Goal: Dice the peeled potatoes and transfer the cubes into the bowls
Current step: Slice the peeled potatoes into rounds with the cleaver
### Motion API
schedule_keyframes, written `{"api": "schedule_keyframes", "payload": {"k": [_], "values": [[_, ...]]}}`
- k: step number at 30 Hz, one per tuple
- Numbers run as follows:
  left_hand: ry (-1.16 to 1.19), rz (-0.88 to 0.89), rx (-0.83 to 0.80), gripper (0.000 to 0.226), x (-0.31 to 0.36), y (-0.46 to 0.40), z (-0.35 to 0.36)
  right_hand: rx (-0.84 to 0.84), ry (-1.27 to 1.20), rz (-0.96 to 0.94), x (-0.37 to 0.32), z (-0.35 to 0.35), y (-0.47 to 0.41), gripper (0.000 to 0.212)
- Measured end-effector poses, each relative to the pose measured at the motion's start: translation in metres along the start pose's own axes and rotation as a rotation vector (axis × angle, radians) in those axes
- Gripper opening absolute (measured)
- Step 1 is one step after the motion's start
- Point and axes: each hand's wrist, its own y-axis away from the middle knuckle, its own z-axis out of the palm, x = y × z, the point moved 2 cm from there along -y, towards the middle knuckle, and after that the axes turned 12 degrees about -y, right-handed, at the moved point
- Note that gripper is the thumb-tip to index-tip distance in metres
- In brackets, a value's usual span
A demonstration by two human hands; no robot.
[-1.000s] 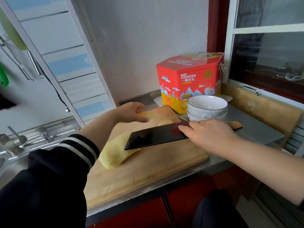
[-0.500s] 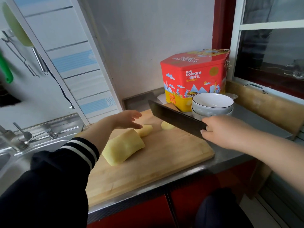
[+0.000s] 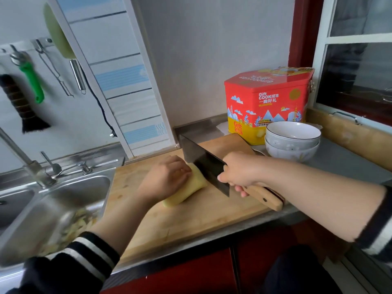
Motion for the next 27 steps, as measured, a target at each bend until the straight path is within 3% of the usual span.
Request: {"api": "schedule_keyframes", "payload": {"k": [6,11,17,23,27], "values": [[0.049,-0.057,0.057,0.027,0.006,-0.005,0.008,0.025,0.1,-0.02,-0.022,0.014,0.001,0.02],[0.006,-0.237,0.128,0.006,0.009,-0.001,0.009,0.026,0.132,-0.047,-0.032,0.013,-0.008,0.015],[-0.022,-0.292,0.066,0.019,0.01,-0.006,0.007,0.051,0.15,-0.071,-0.033,-0.004,-0.006,0.008],[-0.027,-0.298,0.053,0.018,0.014,-0.005,0.005,0.013,0.169,-0.1,-0.049,-0.007,0.002,0.021],[-0.036,-0.309,0.035,0.02,0.014,-0.005,0.004,0.003,0.202,-0.102,-0.057,-0.008,0.0,0.018]]}}
